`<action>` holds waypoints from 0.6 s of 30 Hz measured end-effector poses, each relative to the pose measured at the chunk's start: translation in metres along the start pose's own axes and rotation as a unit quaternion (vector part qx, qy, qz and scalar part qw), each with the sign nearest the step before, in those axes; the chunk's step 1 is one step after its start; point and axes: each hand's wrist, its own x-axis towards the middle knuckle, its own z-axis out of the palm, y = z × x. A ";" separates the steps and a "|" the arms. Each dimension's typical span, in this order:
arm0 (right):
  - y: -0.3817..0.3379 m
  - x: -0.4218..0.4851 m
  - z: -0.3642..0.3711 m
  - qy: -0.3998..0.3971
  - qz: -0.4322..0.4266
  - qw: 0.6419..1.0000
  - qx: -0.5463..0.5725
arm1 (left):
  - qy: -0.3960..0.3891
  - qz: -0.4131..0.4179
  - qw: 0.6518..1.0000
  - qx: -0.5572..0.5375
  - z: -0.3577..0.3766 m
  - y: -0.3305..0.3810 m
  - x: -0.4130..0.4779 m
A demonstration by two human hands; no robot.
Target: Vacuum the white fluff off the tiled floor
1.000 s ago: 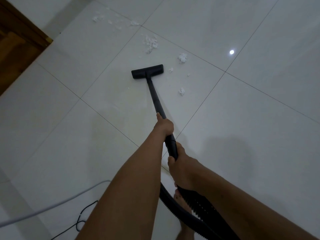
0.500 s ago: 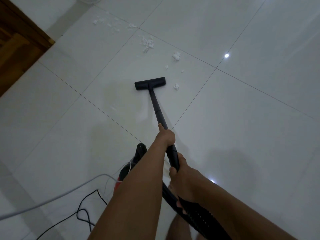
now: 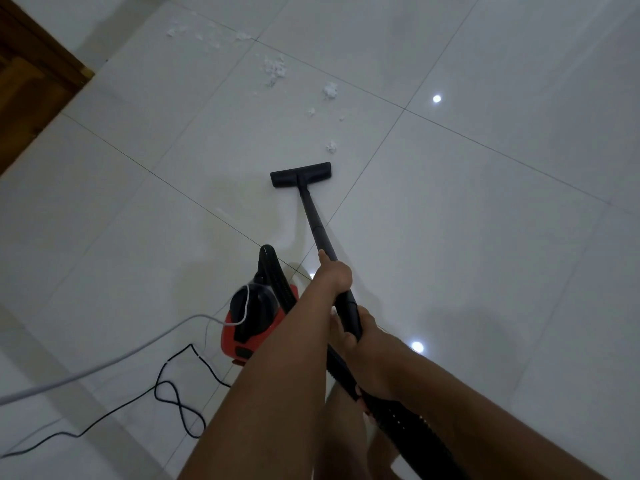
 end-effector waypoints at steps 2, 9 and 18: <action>0.008 -0.009 0.000 0.001 0.003 1.000 -0.003 | -0.002 -0.001 1.000 0.006 0.009 -0.003 -0.008; 0.028 -0.027 0.002 0.014 0.003 0.999 0.030 | -0.015 0.007 1.000 0.016 0.031 -0.008 -0.022; 0.032 -0.013 0.002 0.013 0.024 0.996 0.083 | -0.014 0.006 0.999 0.048 0.034 0.001 -0.018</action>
